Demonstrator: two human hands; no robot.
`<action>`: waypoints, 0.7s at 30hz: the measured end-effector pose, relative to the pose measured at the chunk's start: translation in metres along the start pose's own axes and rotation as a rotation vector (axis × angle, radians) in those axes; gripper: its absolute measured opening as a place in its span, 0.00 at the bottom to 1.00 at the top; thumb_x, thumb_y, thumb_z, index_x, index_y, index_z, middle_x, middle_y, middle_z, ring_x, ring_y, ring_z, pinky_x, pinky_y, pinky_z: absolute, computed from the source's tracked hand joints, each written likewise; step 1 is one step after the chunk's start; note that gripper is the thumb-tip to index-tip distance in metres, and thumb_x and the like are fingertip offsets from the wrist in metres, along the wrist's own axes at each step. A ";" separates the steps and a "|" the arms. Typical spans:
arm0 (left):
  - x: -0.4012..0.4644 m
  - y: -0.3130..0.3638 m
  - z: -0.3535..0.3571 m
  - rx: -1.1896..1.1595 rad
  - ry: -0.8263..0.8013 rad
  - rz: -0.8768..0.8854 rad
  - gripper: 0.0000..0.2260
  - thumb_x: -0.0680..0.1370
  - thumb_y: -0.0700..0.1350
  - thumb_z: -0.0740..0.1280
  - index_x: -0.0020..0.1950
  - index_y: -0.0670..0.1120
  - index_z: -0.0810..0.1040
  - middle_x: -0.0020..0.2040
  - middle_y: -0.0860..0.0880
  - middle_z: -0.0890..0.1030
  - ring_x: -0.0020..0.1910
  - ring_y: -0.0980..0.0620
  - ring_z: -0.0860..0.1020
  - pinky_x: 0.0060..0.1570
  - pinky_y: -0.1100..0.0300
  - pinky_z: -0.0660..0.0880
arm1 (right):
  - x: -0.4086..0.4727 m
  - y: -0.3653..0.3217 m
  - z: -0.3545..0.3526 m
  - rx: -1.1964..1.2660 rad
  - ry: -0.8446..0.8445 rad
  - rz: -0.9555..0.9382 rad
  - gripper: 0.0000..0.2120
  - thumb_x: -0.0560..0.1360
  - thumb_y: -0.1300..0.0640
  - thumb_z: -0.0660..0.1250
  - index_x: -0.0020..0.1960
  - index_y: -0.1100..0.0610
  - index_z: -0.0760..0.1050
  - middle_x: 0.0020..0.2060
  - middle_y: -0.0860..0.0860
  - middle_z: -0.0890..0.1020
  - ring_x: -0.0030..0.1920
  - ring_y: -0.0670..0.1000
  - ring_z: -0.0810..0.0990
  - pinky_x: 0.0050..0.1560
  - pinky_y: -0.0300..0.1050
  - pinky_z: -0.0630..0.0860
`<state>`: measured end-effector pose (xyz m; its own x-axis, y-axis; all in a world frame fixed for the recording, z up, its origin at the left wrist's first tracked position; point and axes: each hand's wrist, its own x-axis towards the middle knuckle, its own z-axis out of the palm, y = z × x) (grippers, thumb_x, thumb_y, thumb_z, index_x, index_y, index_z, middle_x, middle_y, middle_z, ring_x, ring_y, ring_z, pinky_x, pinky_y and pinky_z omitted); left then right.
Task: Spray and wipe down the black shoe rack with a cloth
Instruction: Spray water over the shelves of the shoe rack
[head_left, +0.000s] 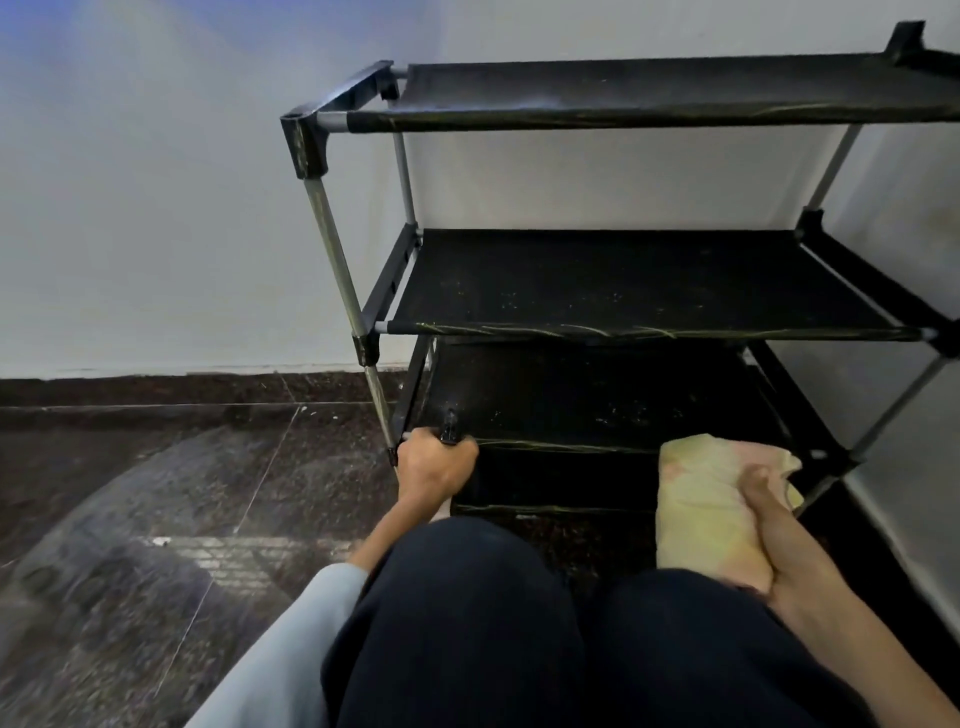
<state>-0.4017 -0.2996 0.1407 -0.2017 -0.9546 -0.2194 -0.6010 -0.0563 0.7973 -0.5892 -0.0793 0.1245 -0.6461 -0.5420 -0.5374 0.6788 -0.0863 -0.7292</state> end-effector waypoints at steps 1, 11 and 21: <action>0.004 -0.001 0.001 -0.013 0.024 0.008 0.07 0.72 0.47 0.66 0.34 0.49 0.73 0.38 0.50 0.75 0.44 0.45 0.76 0.48 0.57 0.73 | 0.001 0.000 0.000 -0.007 -0.004 -0.001 0.29 0.74 0.37 0.62 0.68 0.55 0.70 0.45 0.57 0.83 0.33 0.55 0.84 0.28 0.46 0.79; 0.037 0.000 0.017 -0.235 -0.370 -0.274 0.08 0.74 0.46 0.66 0.38 0.43 0.75 0.31 0.47 0.74 0.27 0.51 0.72 0.27 0.60 0.74 | -0.003 -0.008 -0.001 0.007 0.005 0.080 0.28 0.73 0.37 0.63 0.66 0.55 0.72 0.28 0.56 0.83 0.24 0.54 0.81 0.24 0.49 0.79; 0.038 -0.002 0.041 -0.165 -0.185 -0.255 0.10 0.74 0.49 0.68 0.42 0.42 0.77 0.37 0.45 0.78 0.30 0.50 0.75 0.25 0.62 0.71 | 0.006 -0.013 -0.010 0.023 -0.088 0.018 0.26 0.75 0.39 0.60 0.68 0.52 0.70 0.33 0.57 0.85 0.29 0.56 0.84 0.25 0.53 0.79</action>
<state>-0.4398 -0.3239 0.1076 -0.2073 -0.8354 -0.5091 -0.5200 -0.3467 0.7807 -0.6054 -0.0728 0.1267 -0.6010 -0.6149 -0.5106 0.6989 -0.0945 -0.7089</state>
